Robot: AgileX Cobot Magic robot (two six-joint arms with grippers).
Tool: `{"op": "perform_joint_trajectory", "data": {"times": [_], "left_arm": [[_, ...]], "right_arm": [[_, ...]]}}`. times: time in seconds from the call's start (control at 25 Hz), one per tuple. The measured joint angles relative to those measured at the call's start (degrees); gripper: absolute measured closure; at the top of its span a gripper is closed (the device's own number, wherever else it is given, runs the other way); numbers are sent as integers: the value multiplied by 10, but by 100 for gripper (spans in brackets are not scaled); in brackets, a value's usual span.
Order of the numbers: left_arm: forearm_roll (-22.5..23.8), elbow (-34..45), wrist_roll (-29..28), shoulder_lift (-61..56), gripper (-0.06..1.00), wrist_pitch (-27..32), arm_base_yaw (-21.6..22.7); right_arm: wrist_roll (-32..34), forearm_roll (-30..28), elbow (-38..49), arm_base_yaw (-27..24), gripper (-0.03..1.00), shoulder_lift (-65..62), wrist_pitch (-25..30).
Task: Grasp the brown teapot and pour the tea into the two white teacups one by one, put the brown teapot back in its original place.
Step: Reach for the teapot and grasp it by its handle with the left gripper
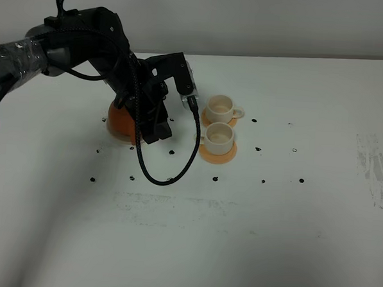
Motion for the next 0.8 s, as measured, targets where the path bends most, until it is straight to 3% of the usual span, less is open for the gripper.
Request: {"op": "perform_joint_trajectory", "data": {"times": [0.2,0.44,0.8], "left_arm": [[9,0,-5,0,51,50,-11],[52,0,-11,0,51,87,-11],[79,0,-12,0,51,77,-10]], "right_arm": [[0,0,0,0,52,0,0],[0,0,0,0,52,0,0],[0,0,0,0,52,0,0]]}}
